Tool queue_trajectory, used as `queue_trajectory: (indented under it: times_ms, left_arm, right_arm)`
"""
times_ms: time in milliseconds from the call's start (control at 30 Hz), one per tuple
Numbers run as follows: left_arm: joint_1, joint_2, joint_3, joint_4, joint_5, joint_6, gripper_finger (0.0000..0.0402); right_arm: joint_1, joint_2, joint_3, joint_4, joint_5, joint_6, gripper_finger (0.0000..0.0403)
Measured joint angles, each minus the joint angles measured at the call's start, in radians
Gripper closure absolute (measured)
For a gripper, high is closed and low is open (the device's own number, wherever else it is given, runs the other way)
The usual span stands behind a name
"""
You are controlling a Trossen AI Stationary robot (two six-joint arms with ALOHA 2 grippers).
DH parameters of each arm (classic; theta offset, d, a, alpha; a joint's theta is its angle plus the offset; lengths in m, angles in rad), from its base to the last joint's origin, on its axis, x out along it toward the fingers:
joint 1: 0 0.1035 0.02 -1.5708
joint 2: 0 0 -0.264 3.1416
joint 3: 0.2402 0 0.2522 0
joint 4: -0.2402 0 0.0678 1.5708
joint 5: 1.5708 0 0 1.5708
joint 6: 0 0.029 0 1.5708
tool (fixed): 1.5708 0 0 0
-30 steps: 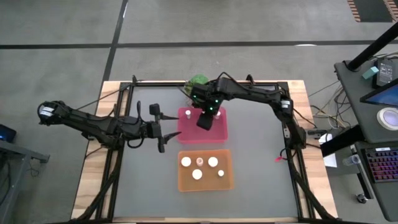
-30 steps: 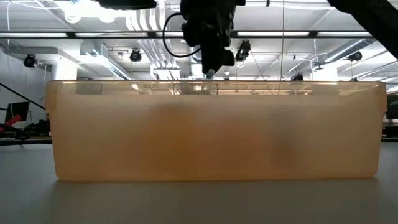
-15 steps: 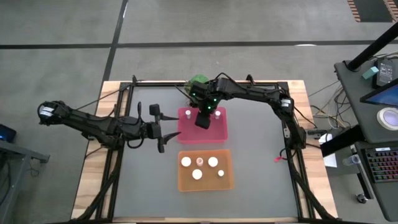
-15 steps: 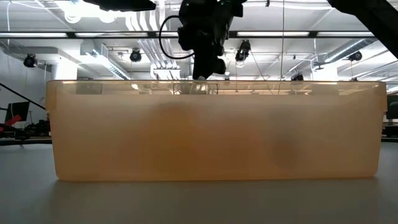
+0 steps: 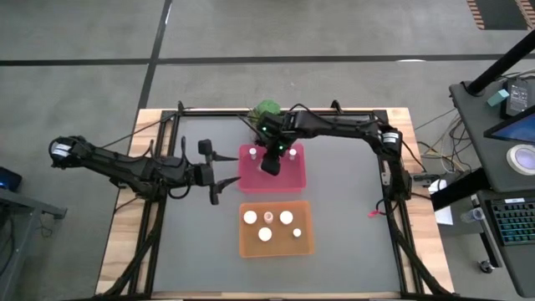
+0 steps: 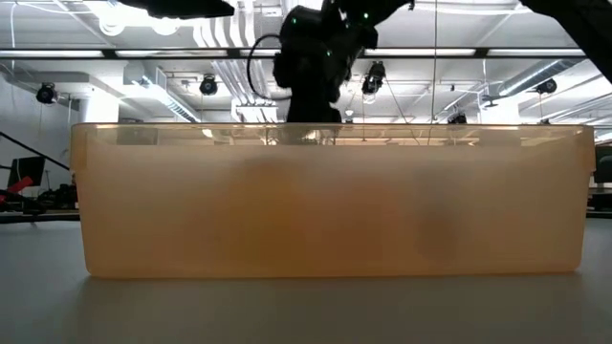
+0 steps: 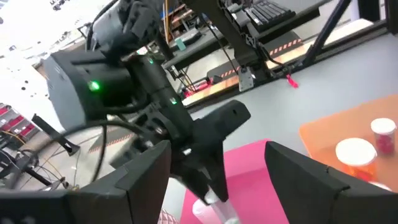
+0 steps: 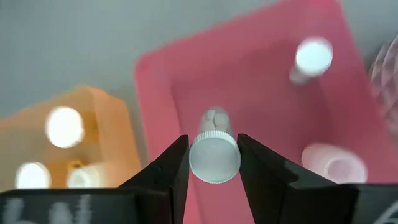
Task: Pick and place medicine bottles into bin by pill shape (circle, oval)
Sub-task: Put the blue tablet bottle into the pink bin
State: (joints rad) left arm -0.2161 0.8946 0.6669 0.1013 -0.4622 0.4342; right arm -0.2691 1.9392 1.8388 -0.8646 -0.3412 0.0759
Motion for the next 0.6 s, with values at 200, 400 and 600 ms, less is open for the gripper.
queue_trajectory:
  times_ms: [200,400,600]
  left_arm:
    - [0.000,-0.009,-0.006,0.001,0.000,0.000,0.0157]
    - [0.000,-0.008,-0.006,0.008,0.000,0.009,0.0157]
    - [0.000,-0.007,-0.010,0.028,0.000,0.018,0.0157]
  right_arm:
    - [-0.006,0.001,-0.090,0.020,0.001,0.030,0.0287]
    - [-0.009,0.001,-0.138,0.019,0.076,0.036,0.0287]
    - [-0.016,0.001,-0.160,0.007,0.081,0.045,0.0287]
